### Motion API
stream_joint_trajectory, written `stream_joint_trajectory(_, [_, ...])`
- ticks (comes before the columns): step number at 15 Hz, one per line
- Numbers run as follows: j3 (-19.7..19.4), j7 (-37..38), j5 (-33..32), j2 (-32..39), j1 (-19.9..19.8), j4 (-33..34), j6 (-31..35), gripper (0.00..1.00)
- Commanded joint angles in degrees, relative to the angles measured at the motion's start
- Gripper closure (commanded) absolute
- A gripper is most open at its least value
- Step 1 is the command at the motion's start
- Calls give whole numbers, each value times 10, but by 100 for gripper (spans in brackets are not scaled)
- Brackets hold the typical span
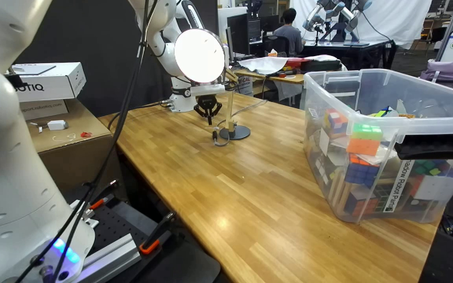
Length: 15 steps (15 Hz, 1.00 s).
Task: Put the Rubik's cube in the storage box then switch the desk lamp off and on
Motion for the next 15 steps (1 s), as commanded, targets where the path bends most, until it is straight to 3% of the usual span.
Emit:
stream_joint_trajectory(1, [8, -6, -3, -51, 2, -53, 15, 100])
stream_joint_trajectory(7, [34, 9, 0, -142, 28, -145, 28, 100])
stream_joint_trajectory(15, [34, 109, -37, -243, 96, -213, 38, 100])
